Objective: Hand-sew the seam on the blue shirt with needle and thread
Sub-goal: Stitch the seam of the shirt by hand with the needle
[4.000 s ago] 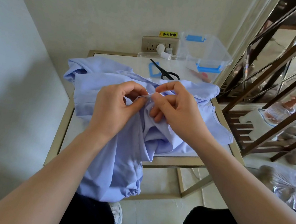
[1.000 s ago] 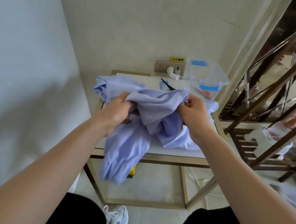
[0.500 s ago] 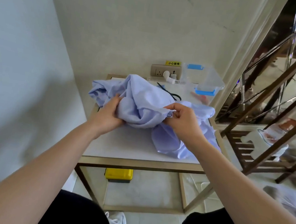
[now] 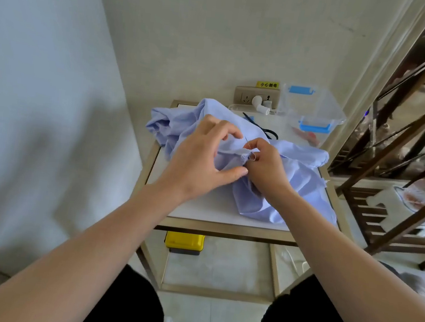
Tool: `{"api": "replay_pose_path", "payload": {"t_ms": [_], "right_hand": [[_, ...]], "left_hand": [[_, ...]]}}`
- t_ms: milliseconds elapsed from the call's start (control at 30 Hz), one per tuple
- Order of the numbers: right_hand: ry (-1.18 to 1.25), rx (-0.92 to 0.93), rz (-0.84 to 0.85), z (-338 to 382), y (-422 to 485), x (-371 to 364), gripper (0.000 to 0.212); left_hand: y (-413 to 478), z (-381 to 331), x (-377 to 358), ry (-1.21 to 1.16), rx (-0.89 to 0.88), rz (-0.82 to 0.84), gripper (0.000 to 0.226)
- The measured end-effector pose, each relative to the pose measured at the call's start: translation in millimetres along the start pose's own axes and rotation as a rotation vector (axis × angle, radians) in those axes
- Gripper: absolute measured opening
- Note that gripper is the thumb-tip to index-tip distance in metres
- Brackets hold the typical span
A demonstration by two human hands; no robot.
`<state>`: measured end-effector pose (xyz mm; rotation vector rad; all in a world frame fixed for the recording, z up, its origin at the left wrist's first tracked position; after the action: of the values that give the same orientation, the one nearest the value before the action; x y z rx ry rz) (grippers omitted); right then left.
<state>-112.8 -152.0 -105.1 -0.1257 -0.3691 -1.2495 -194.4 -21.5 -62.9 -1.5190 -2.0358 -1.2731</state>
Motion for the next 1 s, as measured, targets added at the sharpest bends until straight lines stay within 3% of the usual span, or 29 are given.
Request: {"api": "replay_pose_path", "payload": {"t_ms": [200,367,533,667,767,1000], "right_hand": [[-0.027,0.052,0.124,-6,10,-4,0.019],[0.224,0.008,0.342,-12,16,5,0.022],[0.408,0.004,0.079,-8,26,29,0.036],[0.512,0.029,-0.123,0,23,46,0.033],[0.532,0.052,-0.150,5,17,49,0.031],[0.603,0.068,-0.114,18,8,45,0.029]], "left_hand": [[11,21,-18,0.072,0.014,-0.017,0.019],[8,36,-11,0.071,0.074,-0.005,0.018],[2,38,-14,0.083,0.051,0.074,0.019],[3,33,-14,0.073,0.123,0.202,0.016],[0,38,-23,-0.002,0.209,0.395,0.018],[-11,27,-30,-0.169,0.250,0.563,0.008]]}}
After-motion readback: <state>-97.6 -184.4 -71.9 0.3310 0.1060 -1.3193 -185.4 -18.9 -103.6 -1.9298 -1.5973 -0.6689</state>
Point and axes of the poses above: each hand's wrist, its own y-axis towards the middle knuckle, its own x-axis out of the back of the hand, z = x × y, the point moved 4 cm from there along y, towards the middle knuckle, and after that the axes turned 5 degrees about x, right-handed, at the moved point
